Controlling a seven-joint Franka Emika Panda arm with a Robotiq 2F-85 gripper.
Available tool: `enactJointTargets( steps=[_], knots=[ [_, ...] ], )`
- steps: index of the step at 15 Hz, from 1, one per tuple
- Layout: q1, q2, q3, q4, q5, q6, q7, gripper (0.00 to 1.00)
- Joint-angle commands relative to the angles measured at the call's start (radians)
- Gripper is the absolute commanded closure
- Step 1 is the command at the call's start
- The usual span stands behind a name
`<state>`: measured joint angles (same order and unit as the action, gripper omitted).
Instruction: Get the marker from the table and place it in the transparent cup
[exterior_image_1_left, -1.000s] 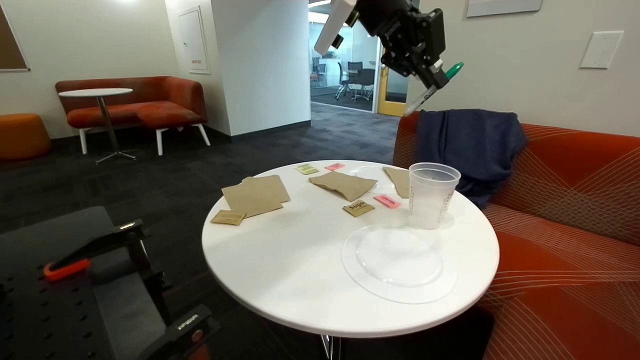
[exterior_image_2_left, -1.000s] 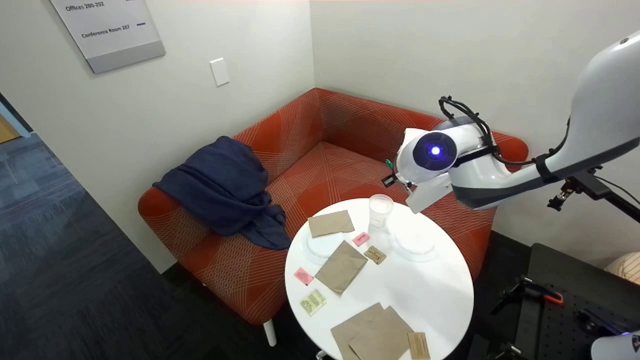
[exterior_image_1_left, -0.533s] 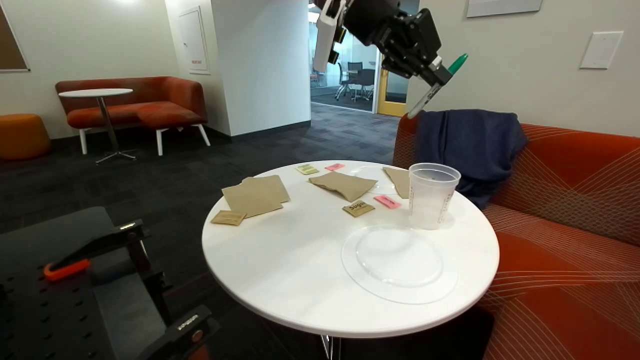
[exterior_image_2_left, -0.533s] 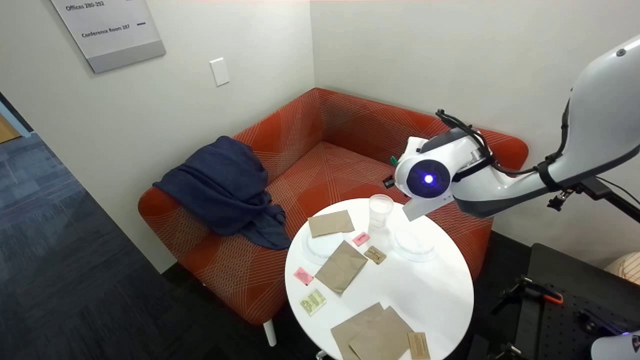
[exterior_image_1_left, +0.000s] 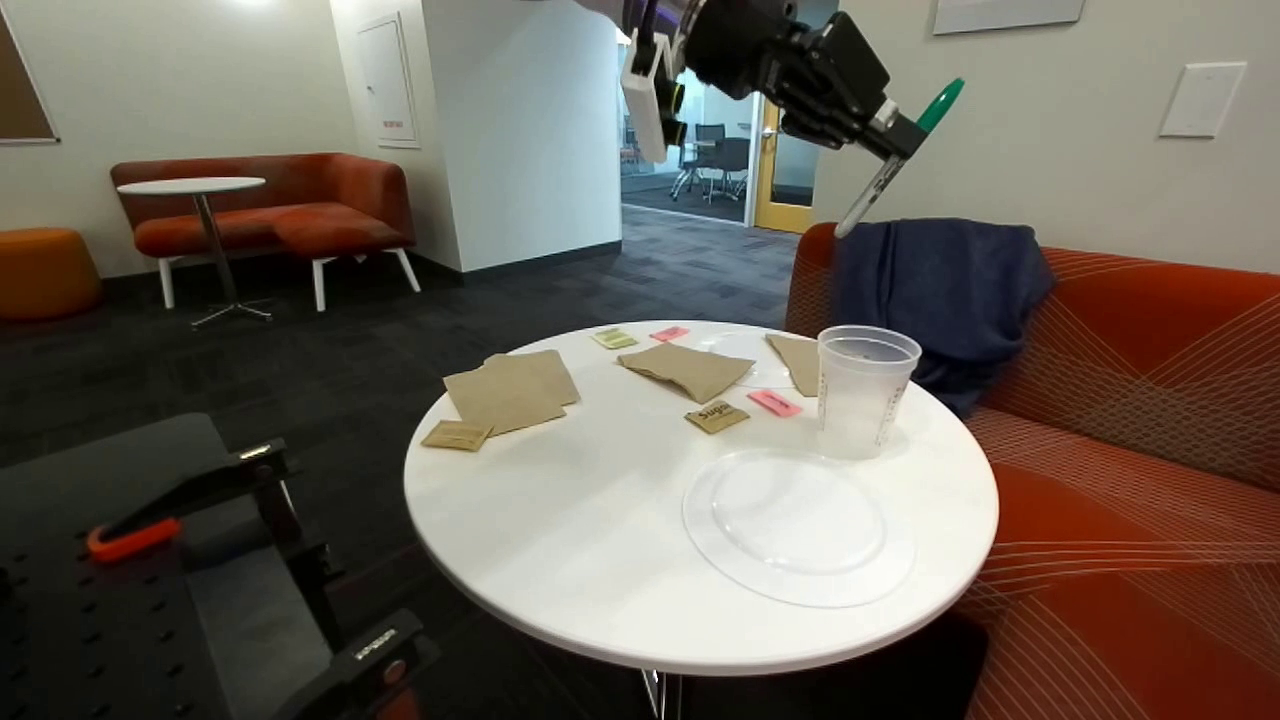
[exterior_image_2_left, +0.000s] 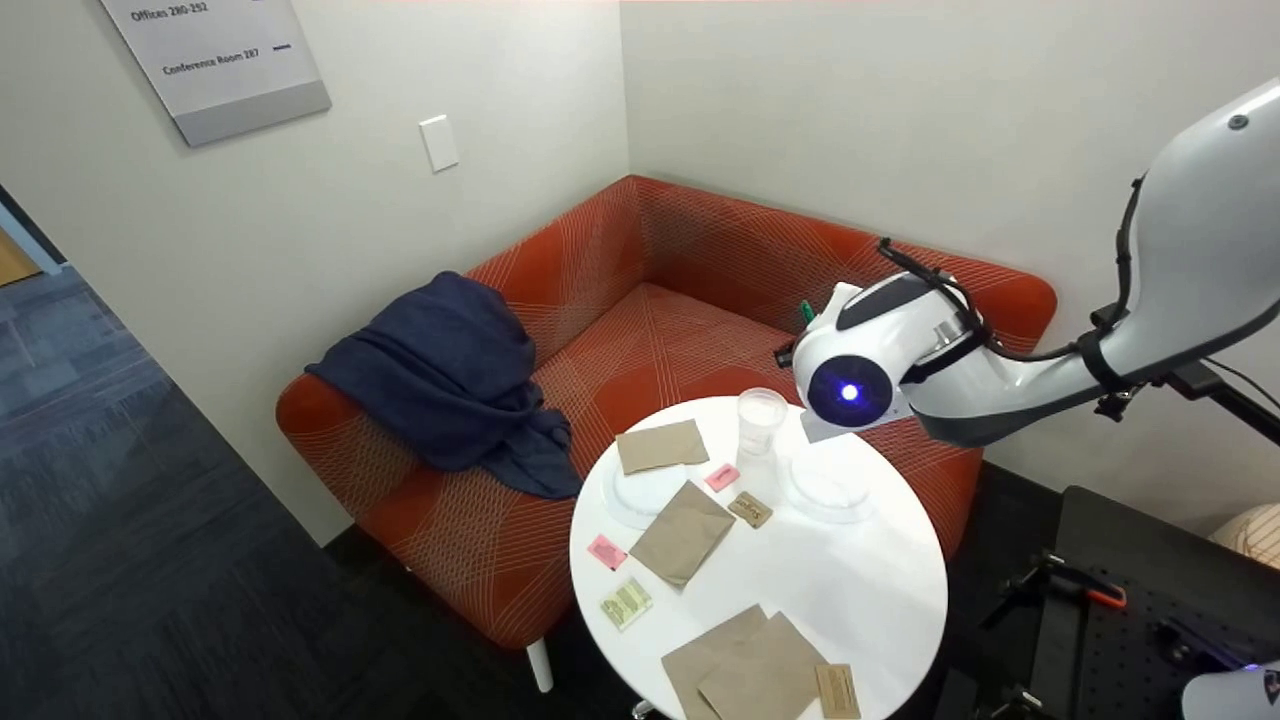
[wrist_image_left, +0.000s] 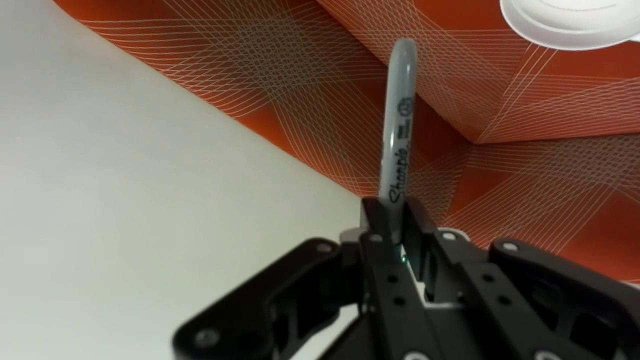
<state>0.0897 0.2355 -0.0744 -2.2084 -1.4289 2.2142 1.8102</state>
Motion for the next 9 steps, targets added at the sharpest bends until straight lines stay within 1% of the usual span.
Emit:
enactJointTargets(
  steps=[1,5,9],
  knots=[
    [-0.001,0.047,0.053,0.062,-0.006,-0.104,0.114,0.96],
    [0.006,0.098,0.089,0.115,-0.02,-0.186,0.229,0.96],
    [0.009,0.15,0.099,0.157,-0.033,-0.245,0.33,0.96]
  ],
)
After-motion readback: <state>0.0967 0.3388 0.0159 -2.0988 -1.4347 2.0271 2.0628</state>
